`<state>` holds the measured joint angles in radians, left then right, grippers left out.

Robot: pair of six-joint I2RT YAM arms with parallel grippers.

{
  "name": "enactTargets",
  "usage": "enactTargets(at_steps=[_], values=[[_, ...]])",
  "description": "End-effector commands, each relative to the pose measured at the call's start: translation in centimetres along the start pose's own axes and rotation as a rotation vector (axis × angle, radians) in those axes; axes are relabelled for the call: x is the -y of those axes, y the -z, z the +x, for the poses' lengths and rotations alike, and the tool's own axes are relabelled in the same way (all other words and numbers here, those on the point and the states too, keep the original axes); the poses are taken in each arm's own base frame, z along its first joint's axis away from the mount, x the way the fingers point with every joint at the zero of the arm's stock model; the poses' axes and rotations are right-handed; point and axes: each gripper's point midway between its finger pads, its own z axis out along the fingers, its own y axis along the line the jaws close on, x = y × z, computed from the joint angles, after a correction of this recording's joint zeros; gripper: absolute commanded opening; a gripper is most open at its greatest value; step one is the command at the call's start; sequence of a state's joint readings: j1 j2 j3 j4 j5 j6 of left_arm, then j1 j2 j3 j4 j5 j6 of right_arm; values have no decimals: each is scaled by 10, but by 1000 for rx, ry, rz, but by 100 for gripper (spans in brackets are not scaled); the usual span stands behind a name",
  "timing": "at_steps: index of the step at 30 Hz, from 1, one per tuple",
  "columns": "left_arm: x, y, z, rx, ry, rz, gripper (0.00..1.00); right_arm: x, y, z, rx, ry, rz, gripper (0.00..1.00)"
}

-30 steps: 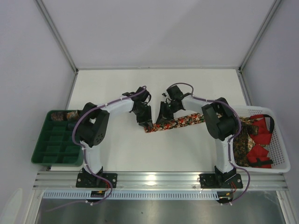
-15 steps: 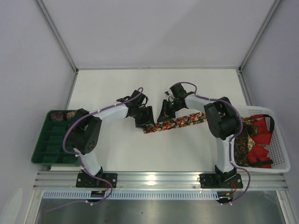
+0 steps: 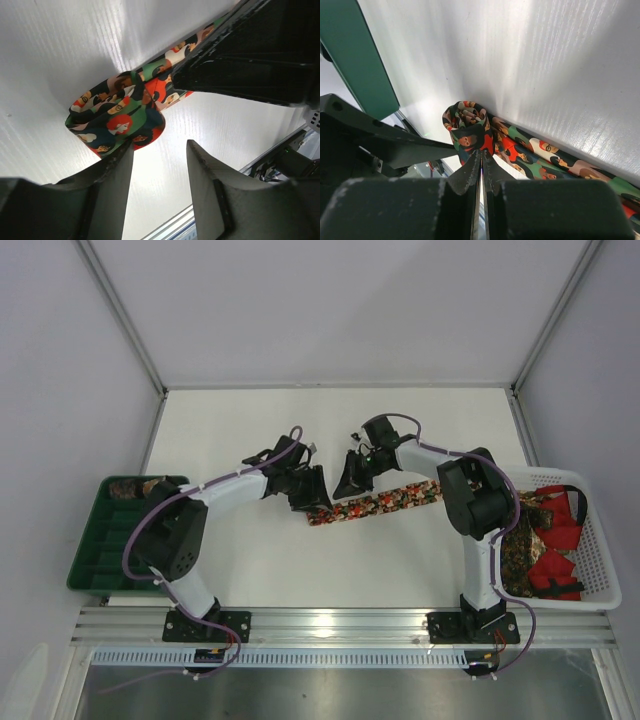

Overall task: Roll the ties
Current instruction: Roll the tie

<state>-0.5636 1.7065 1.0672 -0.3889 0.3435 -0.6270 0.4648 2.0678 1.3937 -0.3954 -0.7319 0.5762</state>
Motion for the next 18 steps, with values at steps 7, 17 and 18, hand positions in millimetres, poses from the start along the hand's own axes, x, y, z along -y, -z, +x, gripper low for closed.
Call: enactTargets(at_steps=[7, 17, 18], values=[[23, 3, -19, 59, -52, 73, 46, -21, 15, -6, 24, 54, -24, 8], [12, -23, -15, 41, -69, 95, 36, -26, 20, -9, 33, 66, -26, 8], [15, -24, -18, 52, -75, 111, 36, -25, 19, -8, 32, 63, -23, 8]])
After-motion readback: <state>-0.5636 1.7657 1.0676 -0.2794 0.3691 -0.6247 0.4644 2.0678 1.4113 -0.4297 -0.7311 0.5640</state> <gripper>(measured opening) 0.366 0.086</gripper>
